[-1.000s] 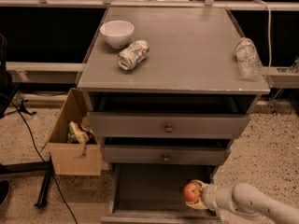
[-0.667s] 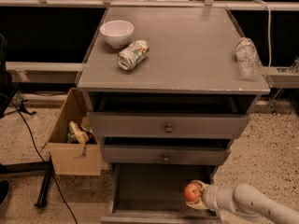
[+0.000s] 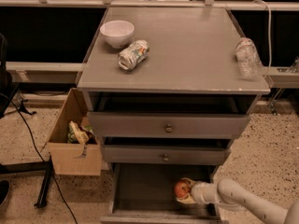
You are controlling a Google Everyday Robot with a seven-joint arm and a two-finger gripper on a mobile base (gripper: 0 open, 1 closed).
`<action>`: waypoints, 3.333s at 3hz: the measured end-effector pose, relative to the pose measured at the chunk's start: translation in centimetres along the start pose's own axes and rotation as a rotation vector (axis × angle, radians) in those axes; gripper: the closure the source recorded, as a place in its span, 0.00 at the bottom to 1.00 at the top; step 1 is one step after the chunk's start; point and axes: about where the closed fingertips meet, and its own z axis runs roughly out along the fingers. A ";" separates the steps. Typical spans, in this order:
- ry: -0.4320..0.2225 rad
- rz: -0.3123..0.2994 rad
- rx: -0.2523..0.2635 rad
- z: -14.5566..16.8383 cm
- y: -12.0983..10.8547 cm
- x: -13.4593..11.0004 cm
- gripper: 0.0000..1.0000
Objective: Place apple into bottom drawer
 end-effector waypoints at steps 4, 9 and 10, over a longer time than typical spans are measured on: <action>-0.047 0.111 -0.049 9.4 -1.3 4.9 1.00; -0.047 0.110 -0.046 9.4 -1.5 4.9 0.03; -0.047 0.110 -0.046 9.4 -1.5 4.9 0.00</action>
Offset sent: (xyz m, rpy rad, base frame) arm 0.0223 -0.0069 -0.0458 0.0402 0.0312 -0.0536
